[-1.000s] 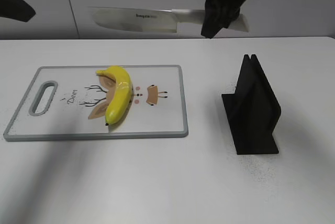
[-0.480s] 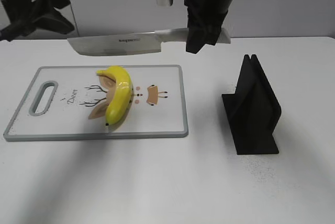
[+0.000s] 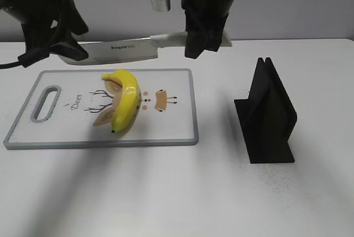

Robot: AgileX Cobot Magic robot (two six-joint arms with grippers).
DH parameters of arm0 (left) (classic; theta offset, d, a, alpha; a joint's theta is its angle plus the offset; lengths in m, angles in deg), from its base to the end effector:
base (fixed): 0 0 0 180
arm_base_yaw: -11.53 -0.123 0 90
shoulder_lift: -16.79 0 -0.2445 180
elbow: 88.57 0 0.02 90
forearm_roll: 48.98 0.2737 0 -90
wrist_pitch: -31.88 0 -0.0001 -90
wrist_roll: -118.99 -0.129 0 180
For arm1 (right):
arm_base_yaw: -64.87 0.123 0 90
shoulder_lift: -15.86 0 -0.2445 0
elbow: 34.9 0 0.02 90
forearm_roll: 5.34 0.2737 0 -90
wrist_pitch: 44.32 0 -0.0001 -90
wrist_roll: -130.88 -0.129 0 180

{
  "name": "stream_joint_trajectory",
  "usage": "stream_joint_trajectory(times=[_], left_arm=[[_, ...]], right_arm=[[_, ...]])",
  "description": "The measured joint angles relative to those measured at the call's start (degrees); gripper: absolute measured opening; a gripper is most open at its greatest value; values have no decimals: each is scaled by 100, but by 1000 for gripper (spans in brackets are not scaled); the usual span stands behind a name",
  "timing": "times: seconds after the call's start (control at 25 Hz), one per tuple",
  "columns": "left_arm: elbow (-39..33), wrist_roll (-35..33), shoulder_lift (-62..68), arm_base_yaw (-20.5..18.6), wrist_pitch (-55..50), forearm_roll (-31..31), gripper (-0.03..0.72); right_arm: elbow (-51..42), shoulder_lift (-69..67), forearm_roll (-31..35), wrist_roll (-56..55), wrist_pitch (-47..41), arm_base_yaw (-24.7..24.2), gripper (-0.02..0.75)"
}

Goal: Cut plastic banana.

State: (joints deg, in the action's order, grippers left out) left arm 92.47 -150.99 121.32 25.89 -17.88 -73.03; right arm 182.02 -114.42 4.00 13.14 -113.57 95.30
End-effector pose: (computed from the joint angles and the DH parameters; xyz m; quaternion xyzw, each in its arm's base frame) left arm 0.3699 -0.1362 0.2084 0.6938 0.6580 -0.0081 0.2927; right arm 0.3962 0.2555 0.1919 -0.7011 0.6924 0.0353 0.1667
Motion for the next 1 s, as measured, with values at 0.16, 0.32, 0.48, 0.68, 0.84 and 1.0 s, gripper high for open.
stream_joint_trajectory(times=[0.16,0.32,0.48,0.68,0.84,1.0], left_arm=[[0,-27,174,0,0,163,574],[0,-33,365,0,69,189,518],[0,-33,395,0,230,159,315],[4,-33,395,0,240,158,33],[4,-33,414,-7,241,188,17],[4,-38,624,-18,370,245,14]], right_arm=[[0,-2,18,5,26,0,160],[0,-2,23,12,26,0,160],[0,-2,23,12,58,0,160],[0,-6,42,60,172,0,160],[0,-72,53,99,227,0,160],[0,-289,26,103,357,0,160]])
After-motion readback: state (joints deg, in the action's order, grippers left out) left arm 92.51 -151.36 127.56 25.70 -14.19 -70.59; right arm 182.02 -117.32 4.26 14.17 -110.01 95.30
